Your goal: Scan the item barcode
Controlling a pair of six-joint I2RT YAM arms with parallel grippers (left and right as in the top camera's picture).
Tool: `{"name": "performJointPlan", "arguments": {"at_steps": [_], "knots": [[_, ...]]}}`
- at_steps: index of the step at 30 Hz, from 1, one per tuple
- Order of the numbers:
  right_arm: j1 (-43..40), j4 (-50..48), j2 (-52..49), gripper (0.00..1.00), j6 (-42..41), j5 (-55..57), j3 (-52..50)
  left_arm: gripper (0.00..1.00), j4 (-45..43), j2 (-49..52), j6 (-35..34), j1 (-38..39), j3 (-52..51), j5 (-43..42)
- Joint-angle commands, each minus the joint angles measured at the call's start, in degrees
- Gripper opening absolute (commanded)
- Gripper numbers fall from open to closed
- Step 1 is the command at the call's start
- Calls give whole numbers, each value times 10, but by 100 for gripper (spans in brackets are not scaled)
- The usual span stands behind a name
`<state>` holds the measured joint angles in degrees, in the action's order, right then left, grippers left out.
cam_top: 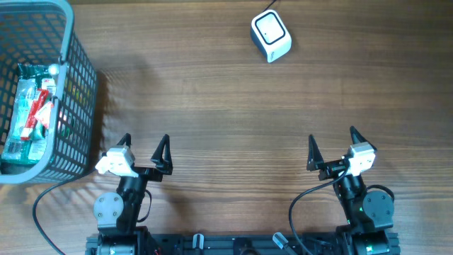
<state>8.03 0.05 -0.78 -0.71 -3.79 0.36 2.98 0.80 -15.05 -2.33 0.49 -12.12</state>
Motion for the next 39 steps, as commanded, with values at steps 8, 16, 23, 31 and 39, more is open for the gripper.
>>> {"name": "performJointPlan", "arguments": {"at_steps": [8, 16, 23, 31, 39], "knots": [[-3, -1, 3, 100, 7, 5, -1, 100, 3, -2, 14, -3, -2, -1], [-3, -1, 3, 100, 7, 5, -1, 100, 7, -2, 13, -3, -2, 45], [-3, -1, 3, 100, 7, 5, -1, 100, 5, -2, 12, -3, -2, 43], [-3, -1, 3, 100, 7, 5, -1, 100, -111, -2, 11, -3, 12, -82], [-3, -1, 3, 100, 7, 5, -1, 100, -61, 69, -6, -3, 273, -102]]}}
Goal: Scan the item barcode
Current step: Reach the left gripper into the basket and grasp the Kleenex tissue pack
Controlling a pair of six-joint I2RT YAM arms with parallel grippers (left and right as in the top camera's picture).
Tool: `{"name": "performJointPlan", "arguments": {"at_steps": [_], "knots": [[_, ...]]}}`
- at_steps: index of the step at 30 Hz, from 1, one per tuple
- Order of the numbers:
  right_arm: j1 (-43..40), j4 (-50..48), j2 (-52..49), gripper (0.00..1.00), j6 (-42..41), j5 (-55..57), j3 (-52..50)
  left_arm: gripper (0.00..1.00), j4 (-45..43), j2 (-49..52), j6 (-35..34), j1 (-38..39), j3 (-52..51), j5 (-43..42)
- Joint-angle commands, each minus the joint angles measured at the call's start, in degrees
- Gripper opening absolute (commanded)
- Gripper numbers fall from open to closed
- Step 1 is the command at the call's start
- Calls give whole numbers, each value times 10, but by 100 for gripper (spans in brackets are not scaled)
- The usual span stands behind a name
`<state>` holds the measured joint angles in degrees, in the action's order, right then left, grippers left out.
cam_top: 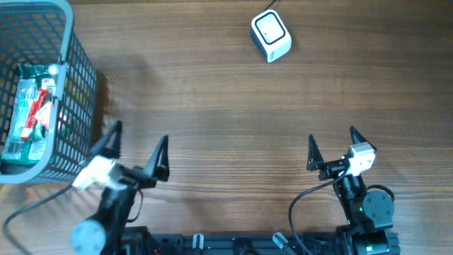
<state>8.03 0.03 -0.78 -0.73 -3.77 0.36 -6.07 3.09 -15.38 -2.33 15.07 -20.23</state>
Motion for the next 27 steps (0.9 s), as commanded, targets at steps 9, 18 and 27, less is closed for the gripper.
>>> {"name": "performJointPlan", "arguments": {"at_steps": [9, 18, 27], "knots": [[-3, -1, 3, 100, 7, 5, -1, 100, 514, 440, 33, -3, 731, 45], [-3, -1, 3, 100, 7, 5, -1, 100, 693, 760, 62, -3, 1082, 98], [-3, -1, 3, 100, 7, 5, -1, 100, 713, 857, 55, -124, 1082, 312]]}}
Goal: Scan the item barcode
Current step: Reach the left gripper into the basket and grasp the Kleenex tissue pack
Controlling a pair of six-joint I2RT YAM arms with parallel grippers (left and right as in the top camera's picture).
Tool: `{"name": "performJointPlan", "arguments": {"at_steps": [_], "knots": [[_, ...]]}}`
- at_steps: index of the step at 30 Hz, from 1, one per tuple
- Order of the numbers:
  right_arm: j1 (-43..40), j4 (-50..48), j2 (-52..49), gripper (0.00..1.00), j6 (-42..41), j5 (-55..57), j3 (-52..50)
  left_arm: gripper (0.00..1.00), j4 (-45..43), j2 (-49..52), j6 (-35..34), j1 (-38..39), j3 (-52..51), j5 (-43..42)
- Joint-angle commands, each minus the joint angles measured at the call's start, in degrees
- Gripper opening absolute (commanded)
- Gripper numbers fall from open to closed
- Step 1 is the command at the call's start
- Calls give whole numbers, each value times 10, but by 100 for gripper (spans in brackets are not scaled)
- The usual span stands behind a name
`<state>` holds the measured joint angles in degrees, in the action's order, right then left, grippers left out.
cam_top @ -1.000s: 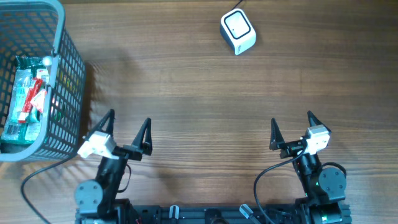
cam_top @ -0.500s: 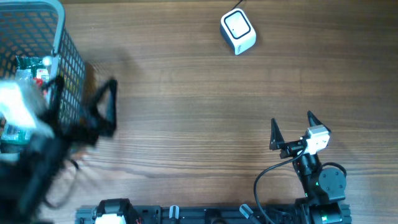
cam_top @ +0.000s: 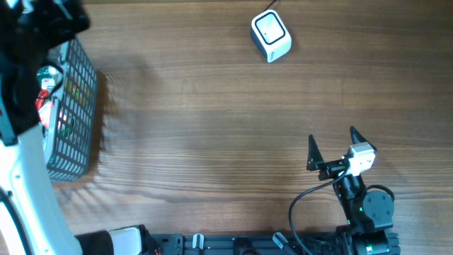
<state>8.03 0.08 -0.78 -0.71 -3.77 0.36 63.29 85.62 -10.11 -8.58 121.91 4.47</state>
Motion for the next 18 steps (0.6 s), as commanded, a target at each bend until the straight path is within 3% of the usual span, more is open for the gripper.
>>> {"name": "performJointPlan", "arguments": {"at_steps": [1, 9, 18], "knots": [[-3, -1, 3, 100, 7, 5, -1, 100, 34, 44, -7, -82, 14, 66], [-3, -1, 3, 100, 7, 5, -1, 100, 135, 138, -43, -210, -13, 24], [-3, -1, 3, 100, 7, 5, -1, 100, 81, 164, -40, -233, -191, -10]]}}
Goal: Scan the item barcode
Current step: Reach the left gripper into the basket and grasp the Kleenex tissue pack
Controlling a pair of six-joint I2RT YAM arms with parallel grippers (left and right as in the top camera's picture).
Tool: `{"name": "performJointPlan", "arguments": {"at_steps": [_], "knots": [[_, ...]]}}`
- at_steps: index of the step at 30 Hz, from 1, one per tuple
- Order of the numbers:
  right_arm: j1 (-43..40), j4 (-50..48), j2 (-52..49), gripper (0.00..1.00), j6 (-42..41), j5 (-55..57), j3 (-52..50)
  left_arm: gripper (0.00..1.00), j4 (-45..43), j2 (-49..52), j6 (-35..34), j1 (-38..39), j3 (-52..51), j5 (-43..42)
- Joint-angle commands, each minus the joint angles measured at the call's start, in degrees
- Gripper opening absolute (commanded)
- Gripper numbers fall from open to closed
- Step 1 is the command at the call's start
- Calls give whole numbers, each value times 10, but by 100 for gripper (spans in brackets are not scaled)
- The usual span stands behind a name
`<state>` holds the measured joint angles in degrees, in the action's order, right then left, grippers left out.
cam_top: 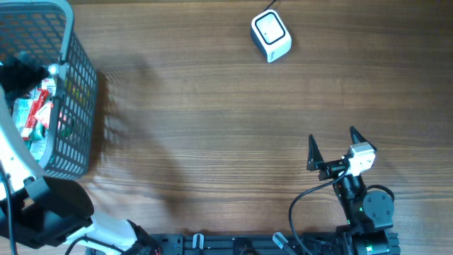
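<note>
A grey mesh basket (78, 85) stands at the table's far left and holds several packaged items (35, 113) in green, red and white. My left arm comes up from the bottom left corner. Its gripper (20, 71) is a dark shape inside the basket, over the far end of the packages, and its jaws do not show clearly. The white barcode scanner (271, 35) sits at the back, right of centre. Near the front right edge my right gripper (333, 144) stands open with nothing between its fingers.
The scanner's cable runs off the back edge. A black cable loops beside the right arm's base (368, 205). Bare wooden tabletop (212, 120) lies between basket, scanner and right arm.
The left arm filled the top left corner, close under the camera and above the basket. Now its gripper is lower, inside the basket over the packages. The right arm has not moved.
Both grippers stood open at the front edge. Then the left one was lifted and leaning toward the basket, then it was high above the basket, and now it is down among the packages. Right arm, scanner and basket stayed put.
</note>
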<state>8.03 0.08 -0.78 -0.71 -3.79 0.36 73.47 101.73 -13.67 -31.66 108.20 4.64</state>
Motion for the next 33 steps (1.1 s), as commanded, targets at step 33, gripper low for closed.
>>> {"name": "performJointPlan", "arguments": {"at_steps": [33], "knots": [[-3, -1, 3, 100, 7, 5, -1, 62, -174, 3, -5, -2, -311, -23]]}}
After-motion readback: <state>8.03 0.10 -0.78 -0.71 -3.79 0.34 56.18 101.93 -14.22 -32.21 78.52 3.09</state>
